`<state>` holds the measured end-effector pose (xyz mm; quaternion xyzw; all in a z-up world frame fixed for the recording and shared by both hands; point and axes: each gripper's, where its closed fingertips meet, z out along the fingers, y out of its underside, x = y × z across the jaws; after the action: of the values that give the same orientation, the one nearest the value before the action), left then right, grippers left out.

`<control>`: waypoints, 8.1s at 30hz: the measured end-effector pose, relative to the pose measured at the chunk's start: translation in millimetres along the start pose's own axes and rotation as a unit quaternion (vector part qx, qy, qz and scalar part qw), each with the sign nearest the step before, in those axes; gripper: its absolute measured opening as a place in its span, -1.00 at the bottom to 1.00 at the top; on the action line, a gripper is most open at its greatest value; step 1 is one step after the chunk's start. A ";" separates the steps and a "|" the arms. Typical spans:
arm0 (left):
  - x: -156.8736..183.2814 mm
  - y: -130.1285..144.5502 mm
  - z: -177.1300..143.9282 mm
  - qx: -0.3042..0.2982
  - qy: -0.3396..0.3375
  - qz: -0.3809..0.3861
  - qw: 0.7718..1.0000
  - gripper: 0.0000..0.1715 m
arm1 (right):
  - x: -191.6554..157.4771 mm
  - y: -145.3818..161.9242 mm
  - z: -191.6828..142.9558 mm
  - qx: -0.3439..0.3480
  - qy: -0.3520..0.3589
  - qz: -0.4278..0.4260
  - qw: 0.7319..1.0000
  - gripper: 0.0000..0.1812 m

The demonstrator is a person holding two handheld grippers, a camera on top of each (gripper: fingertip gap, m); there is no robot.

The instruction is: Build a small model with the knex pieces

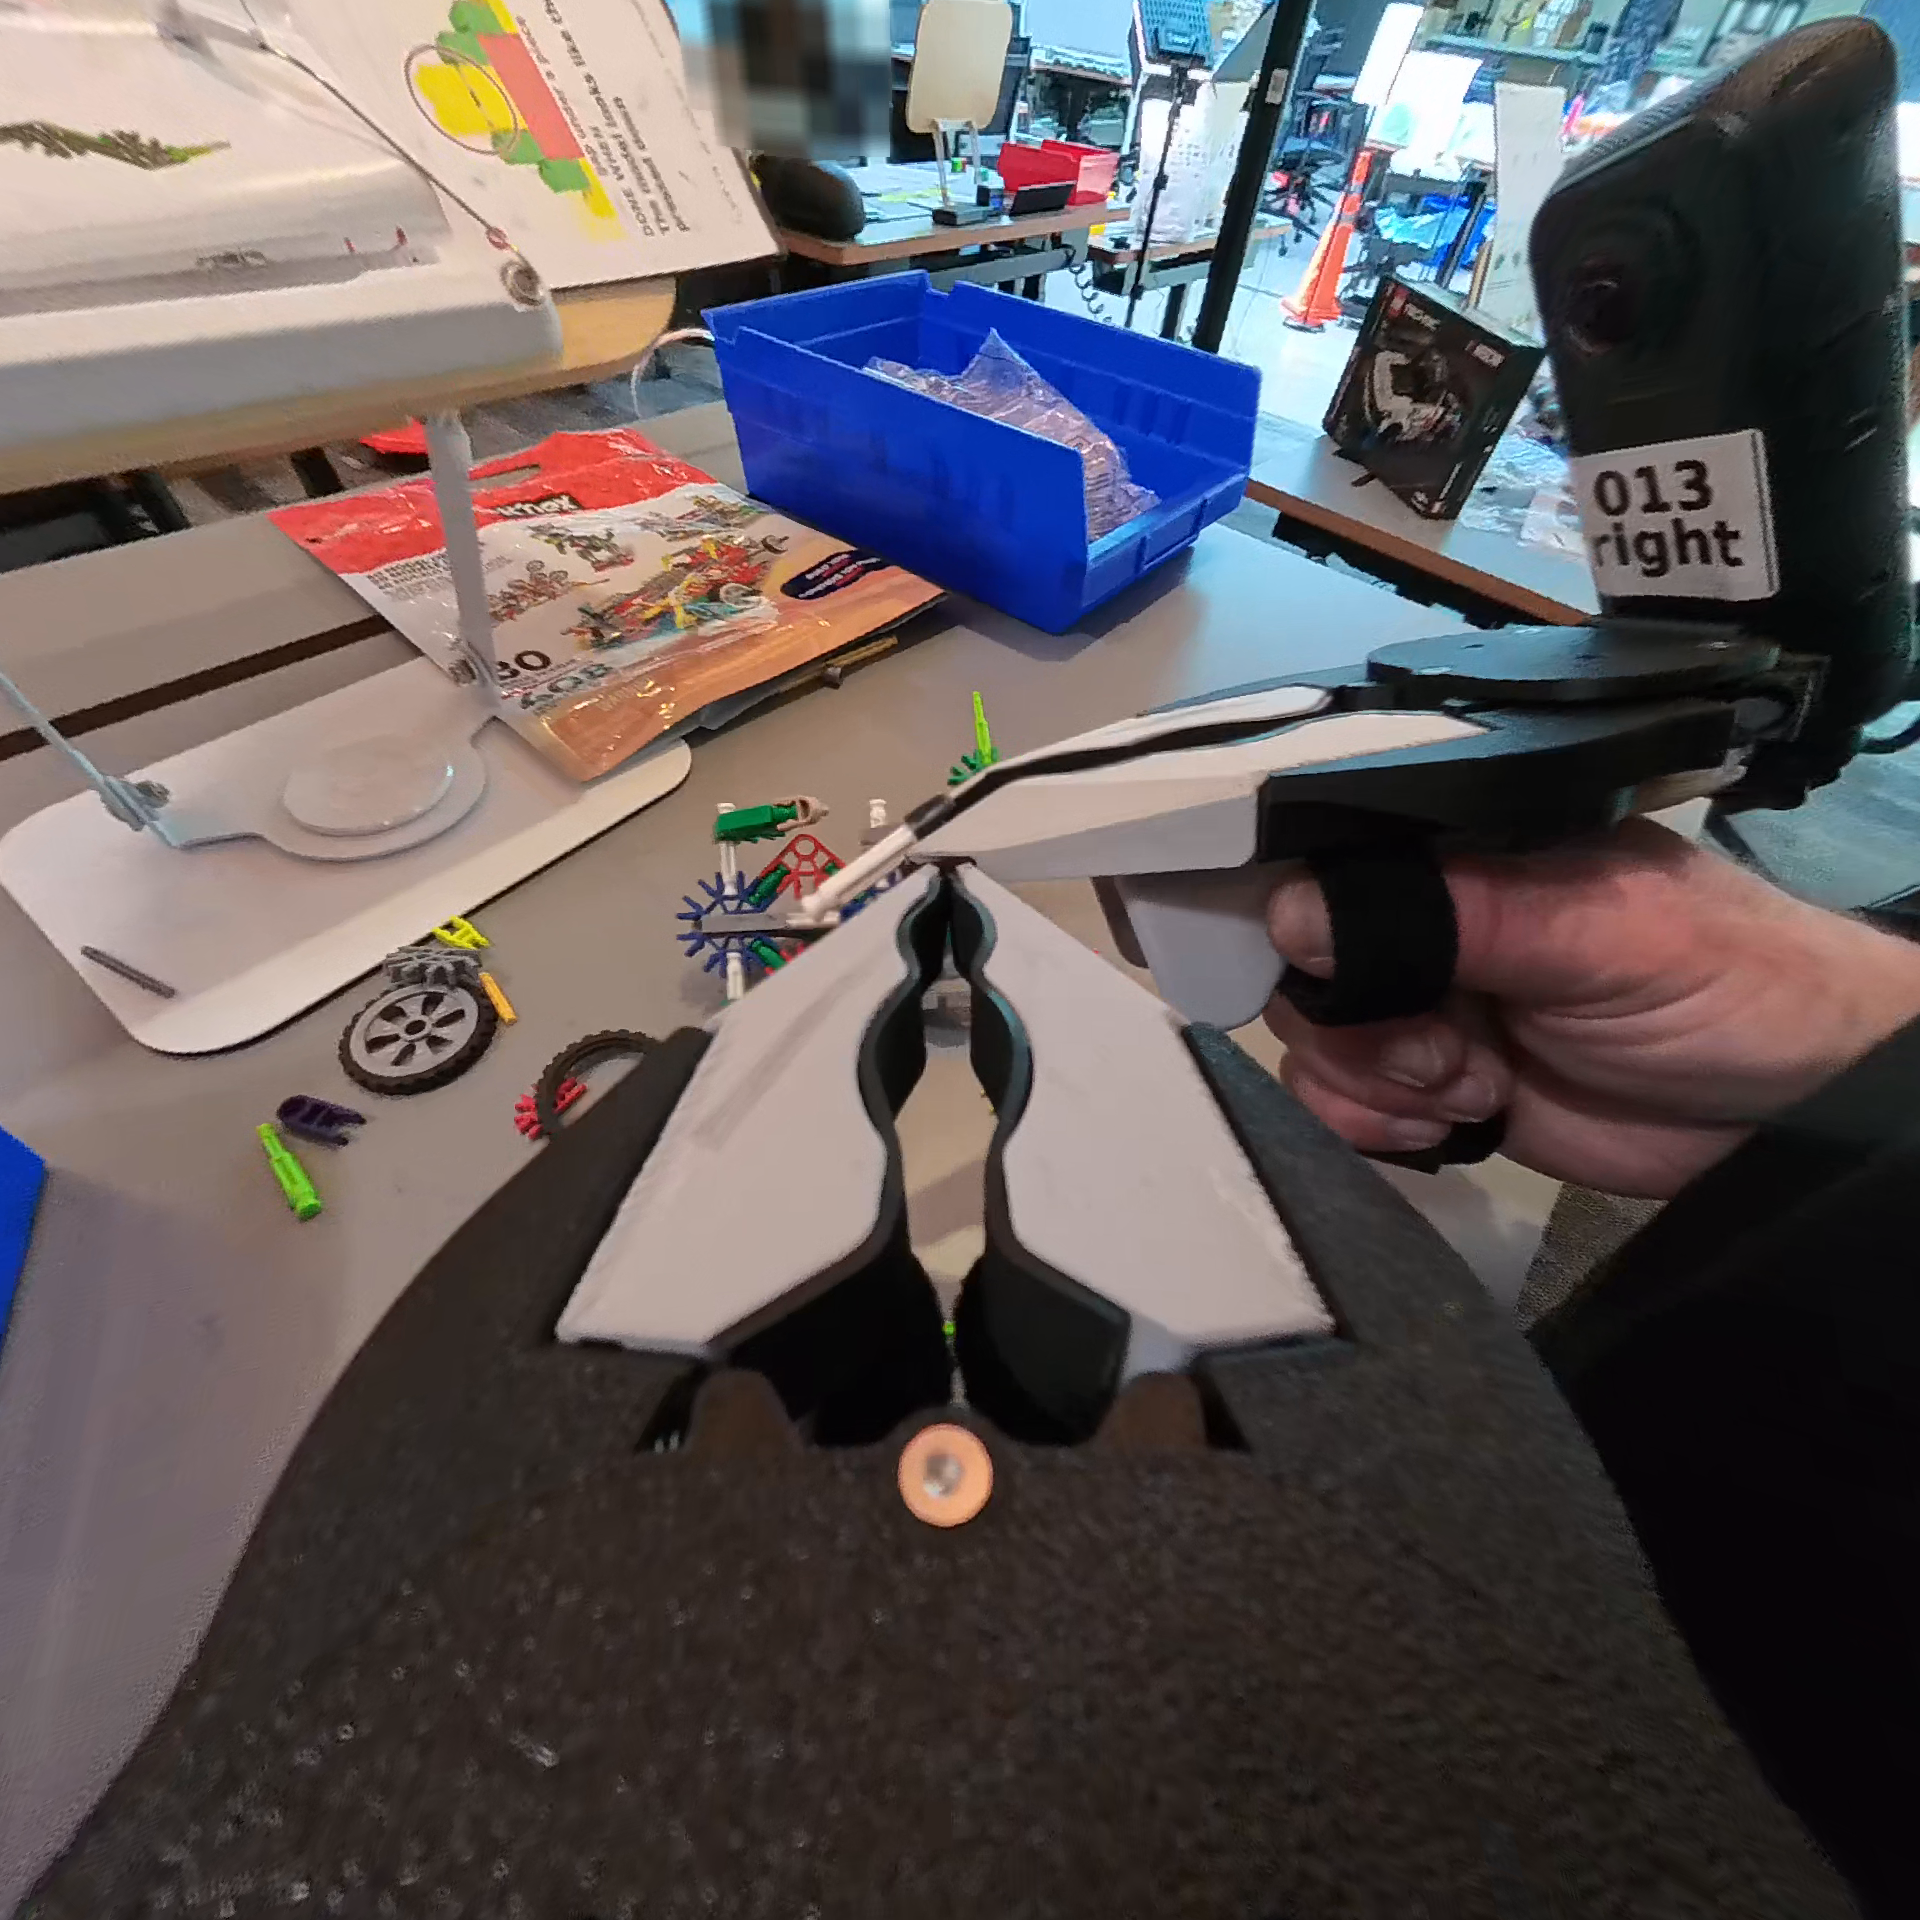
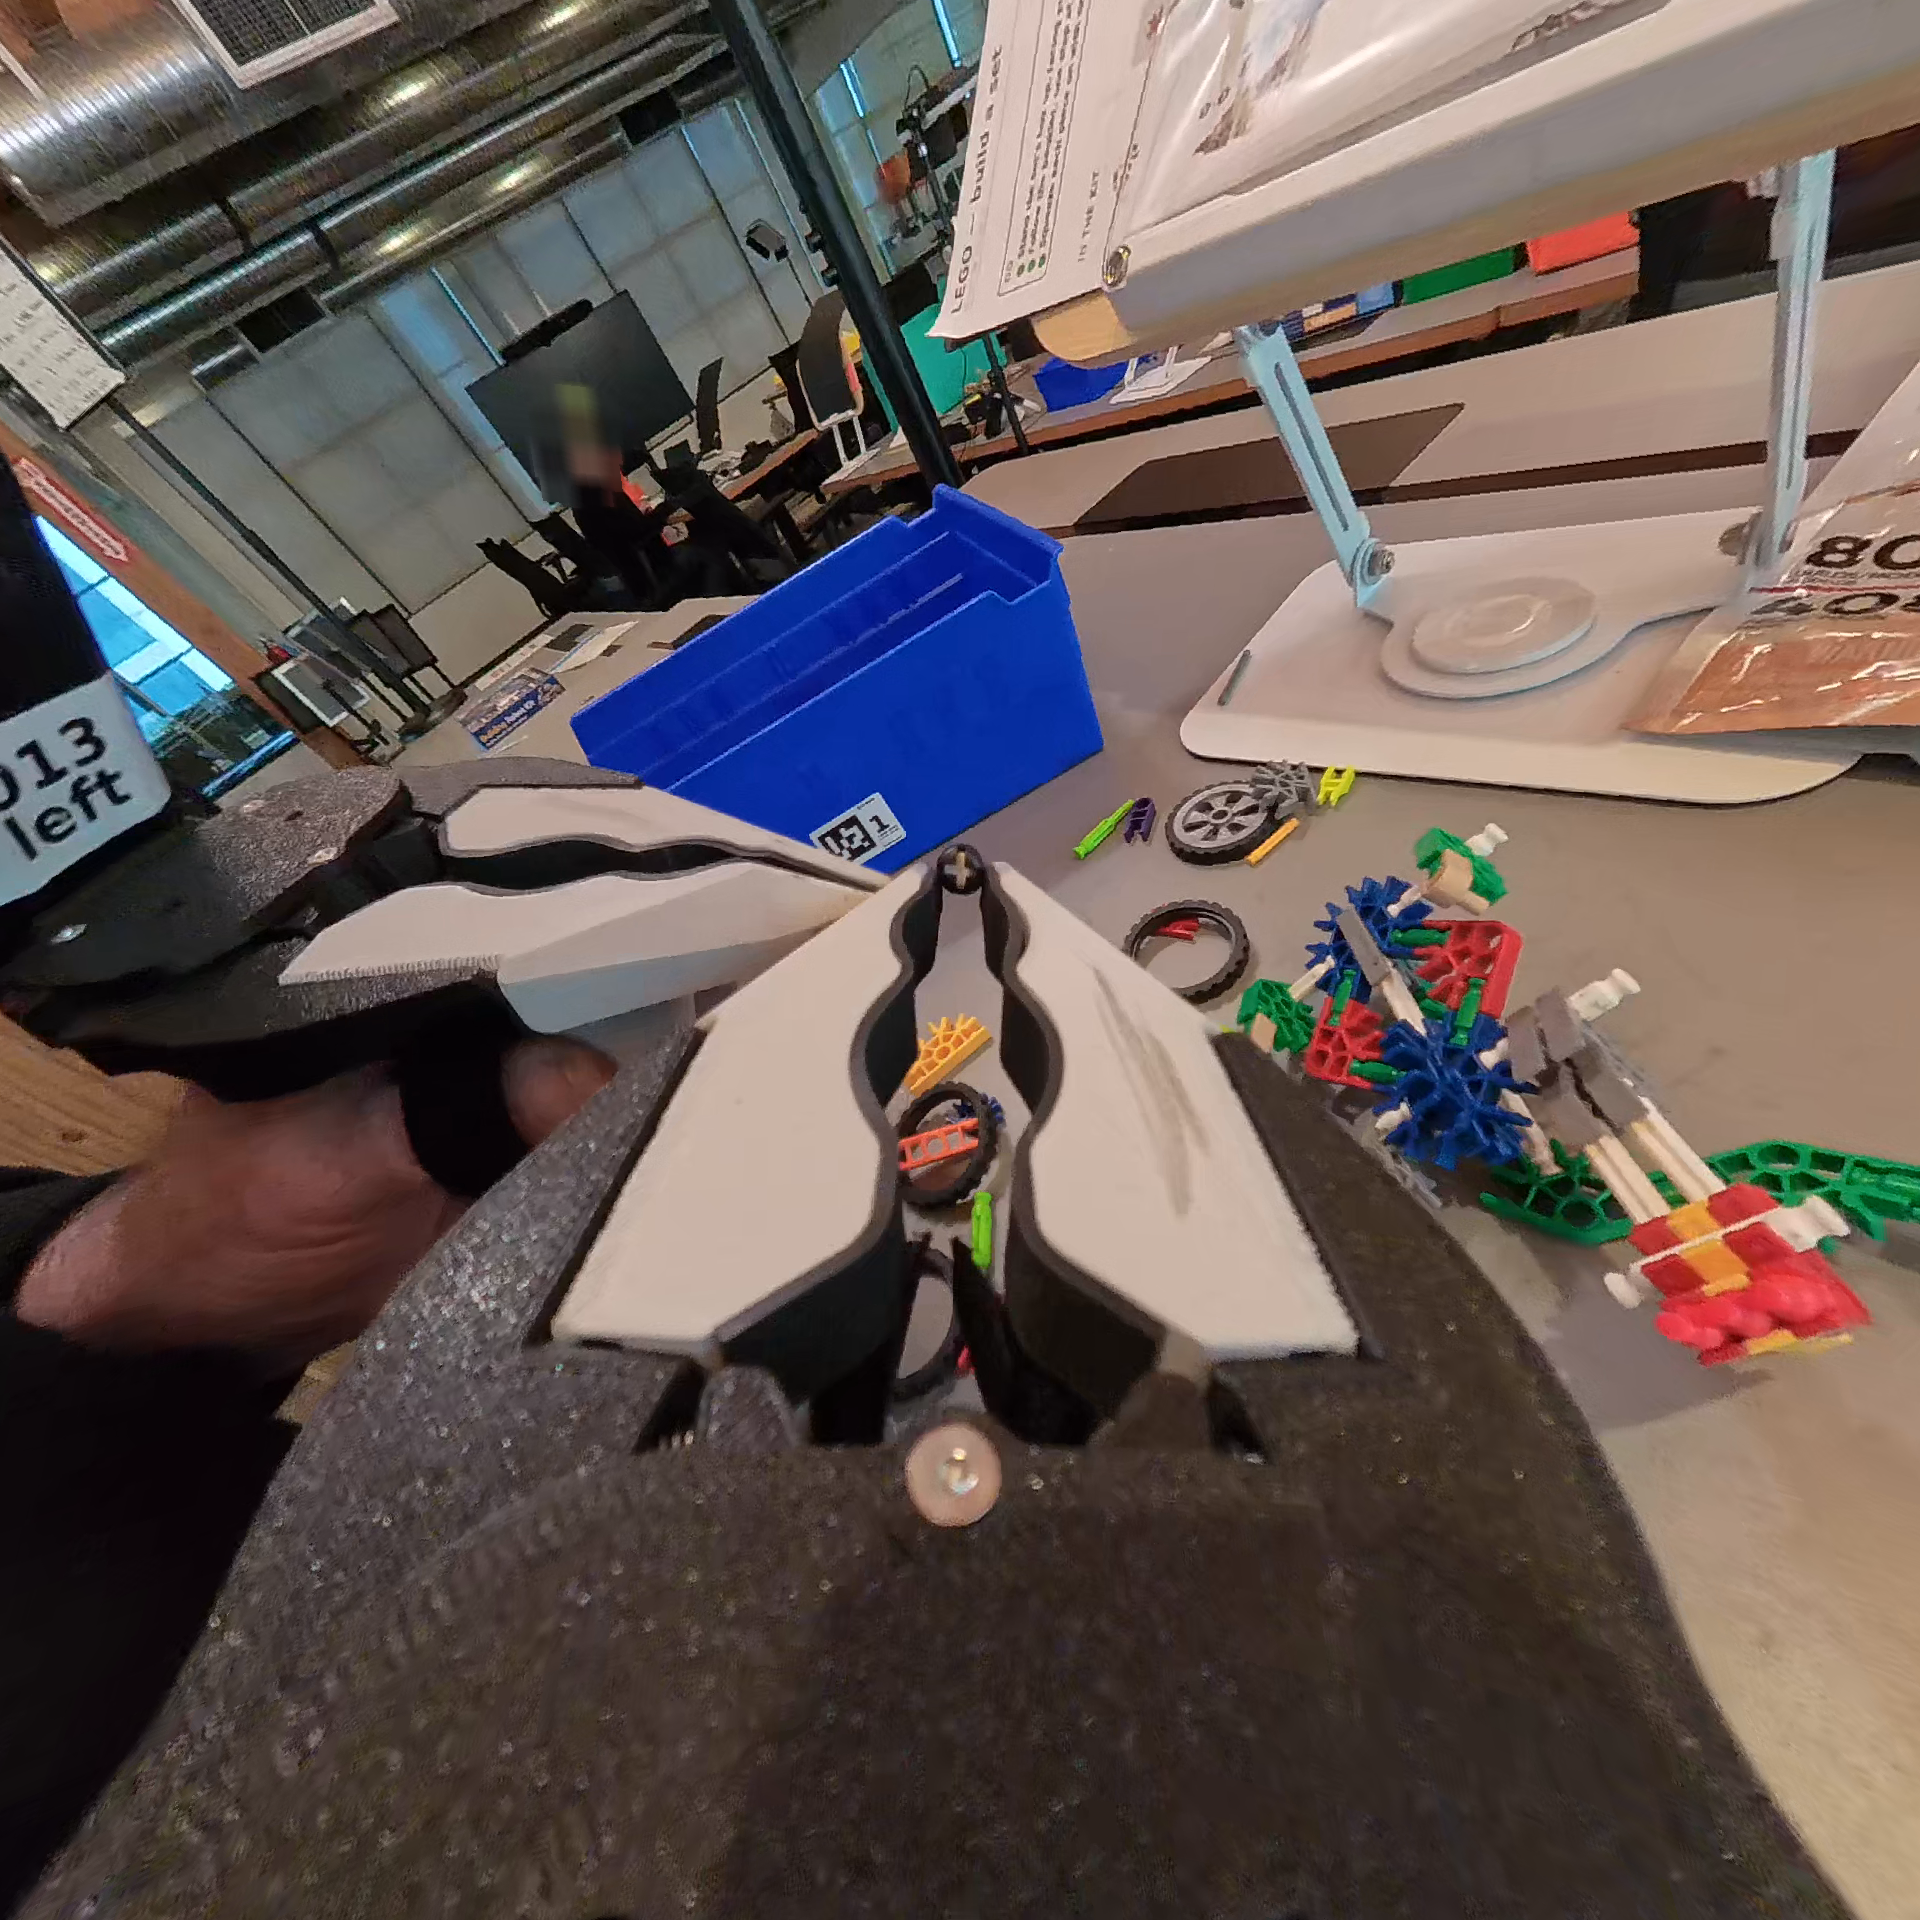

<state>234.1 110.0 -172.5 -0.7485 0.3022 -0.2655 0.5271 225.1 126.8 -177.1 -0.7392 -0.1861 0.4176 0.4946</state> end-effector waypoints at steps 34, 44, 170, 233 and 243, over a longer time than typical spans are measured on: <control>77.3 124.1 52.7 -0.203 0.128 0.314 0.919 -0.94 | 64.7 95.3 -118.0 -0.251 -0.097 0.064 0.961 -0.91; 76.6 125.8 46.4 -0.177 0.108 0.351 0.913 -0.94 | 61.4 103.0 -114.5 -0.291 -0.125 0.028 0.948 -0.91; 27.5 69.0 4.8 -0.117 0.064 0.360 0.923 -0.78 | -8.3 90.1 -39.7 -0.305 -0.263 0.179 0.898 -0.72; 0.8 70.6 -20.6 -0.103 0.199 -0.140 0.964 -0.92 | -16.8 80.3 -19.2 -0.319 -0.251 0.107 0.908 -0.72; -2.0 77.0 -13.2 -0.124 0.151 -0.053 0.979 -0.73 | -6.0 81.1 -23.7 -0.303 -0.233 0.154 0.911 -0.72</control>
<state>210.0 83.0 -241.7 -0.7745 0.3685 -0.3636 0.3635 229.4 73.2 -242.6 -0.7549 -0.2974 0.5723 0.1193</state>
